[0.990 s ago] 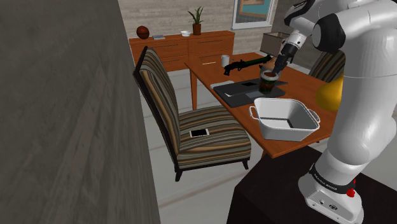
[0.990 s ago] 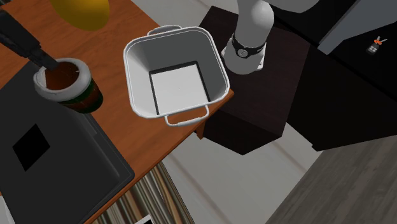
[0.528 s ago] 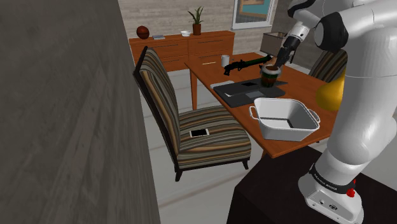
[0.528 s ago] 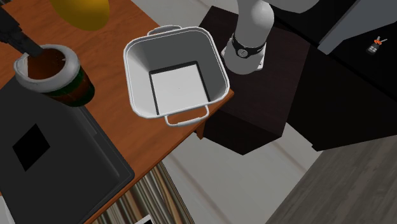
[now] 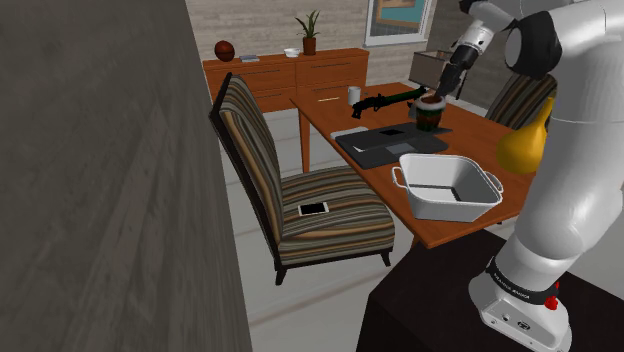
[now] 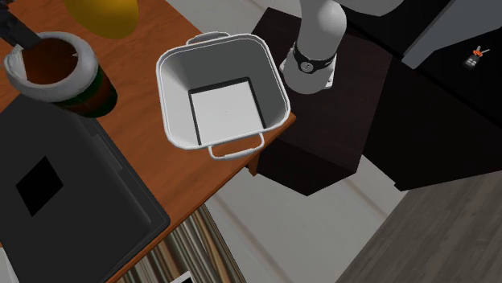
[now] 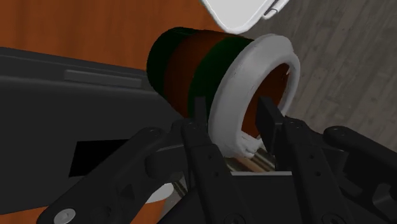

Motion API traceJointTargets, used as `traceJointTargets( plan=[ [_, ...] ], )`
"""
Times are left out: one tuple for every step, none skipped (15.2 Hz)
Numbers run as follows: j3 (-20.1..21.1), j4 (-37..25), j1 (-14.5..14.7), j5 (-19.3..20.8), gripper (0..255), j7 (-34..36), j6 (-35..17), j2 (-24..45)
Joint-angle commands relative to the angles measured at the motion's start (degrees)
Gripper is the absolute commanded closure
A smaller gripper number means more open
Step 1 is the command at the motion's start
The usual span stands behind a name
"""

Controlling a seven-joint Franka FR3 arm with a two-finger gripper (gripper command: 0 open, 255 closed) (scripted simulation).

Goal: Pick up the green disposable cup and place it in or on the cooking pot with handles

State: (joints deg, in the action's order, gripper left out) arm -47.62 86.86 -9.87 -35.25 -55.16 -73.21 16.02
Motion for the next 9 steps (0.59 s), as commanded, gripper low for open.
traceJointTargets(
  plan=[
    [-0.8, 5.5, 3.1, 3.6, 255, 1.3, -2.1, -5.9],
    [-1.0, 8.3, 4.6, 5.6, 255, 2.4, -3.2, -9.2],
    [-0.9, 11.0, 5.9, 7.6, 255, 3.6, -4.2, -12.7],
    [-0.5, 13.6, 6.8, 9.7, 255, 5.1, -5.2, -16.2],
    [0.1, 16.1, 7.4, 11.7, 255, 6.6, -6.1, -19.7],
    [0.9, 18.4, 7.8, 13.6, 255, 8.2, -6.8, -23.1],
    [0.3, 16.1, 7.1, 11.5, 255, 6.6, -6.1, -19.5],
    [0.3, 16.1, 7.1, 11.5, 0, 6.6, -6.1, -19.5],
    [3.1, 20.8, 8.6, 17.0, 0, 11.6, -12.6, -24.3]
  ],
)
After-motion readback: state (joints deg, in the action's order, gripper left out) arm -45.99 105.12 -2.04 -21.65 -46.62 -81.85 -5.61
